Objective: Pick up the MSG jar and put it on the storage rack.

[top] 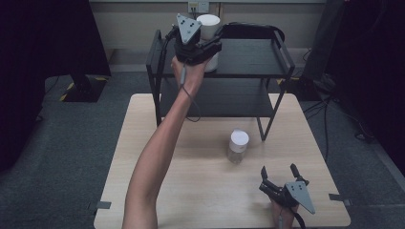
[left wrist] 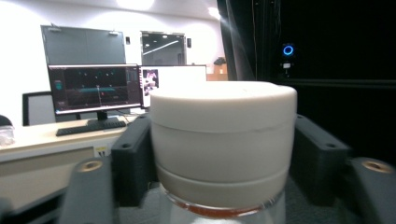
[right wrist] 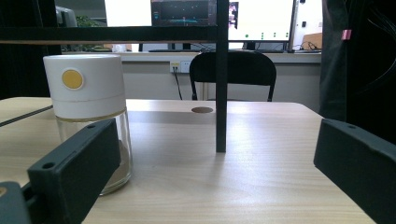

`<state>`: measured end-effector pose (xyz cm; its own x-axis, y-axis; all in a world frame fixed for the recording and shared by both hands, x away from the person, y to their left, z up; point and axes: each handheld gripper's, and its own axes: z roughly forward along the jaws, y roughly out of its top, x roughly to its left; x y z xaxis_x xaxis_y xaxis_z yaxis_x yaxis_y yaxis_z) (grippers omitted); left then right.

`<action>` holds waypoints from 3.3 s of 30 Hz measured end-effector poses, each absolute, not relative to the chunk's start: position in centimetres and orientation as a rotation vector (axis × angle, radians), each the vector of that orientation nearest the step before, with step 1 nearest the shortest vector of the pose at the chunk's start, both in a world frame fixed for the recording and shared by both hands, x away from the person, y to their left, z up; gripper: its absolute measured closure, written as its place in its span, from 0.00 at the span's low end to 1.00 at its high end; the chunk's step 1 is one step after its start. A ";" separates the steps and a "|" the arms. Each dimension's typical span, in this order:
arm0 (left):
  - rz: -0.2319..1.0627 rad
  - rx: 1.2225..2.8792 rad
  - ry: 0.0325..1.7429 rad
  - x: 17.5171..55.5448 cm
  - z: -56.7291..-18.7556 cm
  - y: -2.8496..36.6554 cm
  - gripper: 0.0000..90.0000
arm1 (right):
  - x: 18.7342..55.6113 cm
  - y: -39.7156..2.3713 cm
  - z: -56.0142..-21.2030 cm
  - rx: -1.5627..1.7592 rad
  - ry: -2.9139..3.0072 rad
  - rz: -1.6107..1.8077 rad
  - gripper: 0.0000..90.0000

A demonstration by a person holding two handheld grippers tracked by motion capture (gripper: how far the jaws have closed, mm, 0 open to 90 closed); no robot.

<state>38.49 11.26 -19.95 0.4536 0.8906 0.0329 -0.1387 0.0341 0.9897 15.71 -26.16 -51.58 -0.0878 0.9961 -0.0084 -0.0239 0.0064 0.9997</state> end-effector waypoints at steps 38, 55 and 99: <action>0.925 1.241 0.817 29.5 -22.9 13.8 0.00 | 15.7 -26.1 -51.6 1.145 1.258 1.277 0.00; 0.886 1.268 0.819 23.4 -29.4 15.3 0.00 | 15.7 -26.1 -51.6 1.145 1.257 1.275 0.00; 1.050 1.250 1.088 16.8 -49.7 14.4 0.00 | 15.7 -26.1 -51.6 1.145 1.258 1.276 0.00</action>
